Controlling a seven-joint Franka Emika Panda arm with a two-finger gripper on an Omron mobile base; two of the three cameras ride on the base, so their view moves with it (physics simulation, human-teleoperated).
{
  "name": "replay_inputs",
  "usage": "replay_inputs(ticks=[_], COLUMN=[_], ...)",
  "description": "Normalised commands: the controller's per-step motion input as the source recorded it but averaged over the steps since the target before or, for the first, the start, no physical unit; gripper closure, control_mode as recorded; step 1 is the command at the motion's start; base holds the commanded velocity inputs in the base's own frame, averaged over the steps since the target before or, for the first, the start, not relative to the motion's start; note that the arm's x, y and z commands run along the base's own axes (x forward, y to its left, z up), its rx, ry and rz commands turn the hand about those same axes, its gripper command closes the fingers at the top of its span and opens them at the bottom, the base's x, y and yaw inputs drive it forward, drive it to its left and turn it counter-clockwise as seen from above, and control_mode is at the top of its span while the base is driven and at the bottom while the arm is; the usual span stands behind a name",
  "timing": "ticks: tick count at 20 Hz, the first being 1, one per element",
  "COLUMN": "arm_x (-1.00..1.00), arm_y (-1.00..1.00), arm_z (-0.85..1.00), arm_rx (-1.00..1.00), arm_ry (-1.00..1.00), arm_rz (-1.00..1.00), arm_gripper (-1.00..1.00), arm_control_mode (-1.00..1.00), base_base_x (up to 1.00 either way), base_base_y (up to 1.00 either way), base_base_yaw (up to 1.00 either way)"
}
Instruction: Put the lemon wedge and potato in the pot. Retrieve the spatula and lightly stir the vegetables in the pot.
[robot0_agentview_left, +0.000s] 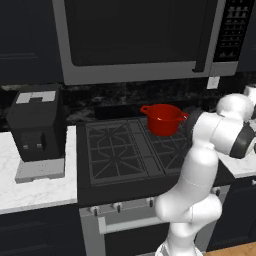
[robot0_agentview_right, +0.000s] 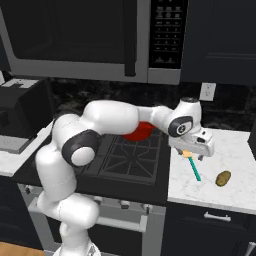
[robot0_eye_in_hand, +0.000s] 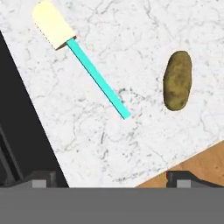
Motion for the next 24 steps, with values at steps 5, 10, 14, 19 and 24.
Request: replay_inputs(ticks=[5, 10, 14, 19, 24], arm_x=[-0.42, -0.01, 0.00, 0.12, 0.22], arm_y=[-0.69, -0.19, -0.13, -0.38, -0.43], arm_z=[-0.17, -0.19, -0.26, -0.35, -0.26], arm_rx=[0.03, 0.00, -0.01, -0.04, -0.01], arm_ry=[0.00, 0.01, 0.00, 0.00, 0.00], arm_rz=[-0.20, -0.07, -0.02, 0.00, 0.00], arm_gripper=[-1.00, -1.00, -1.00, -1.00, -1.00], arm_control_mode=[-1.00, -1.00, -1.00, -1.00, -1.00], base_base_x=[0.00, 0.00, 0.00, 0.00, 0.00], base_base_y=[0.00, 0.00, 0.00, 0.00, 0.00], base_base_yaw=[0.00, 0.00, 0.00, 0.00, 0.00])
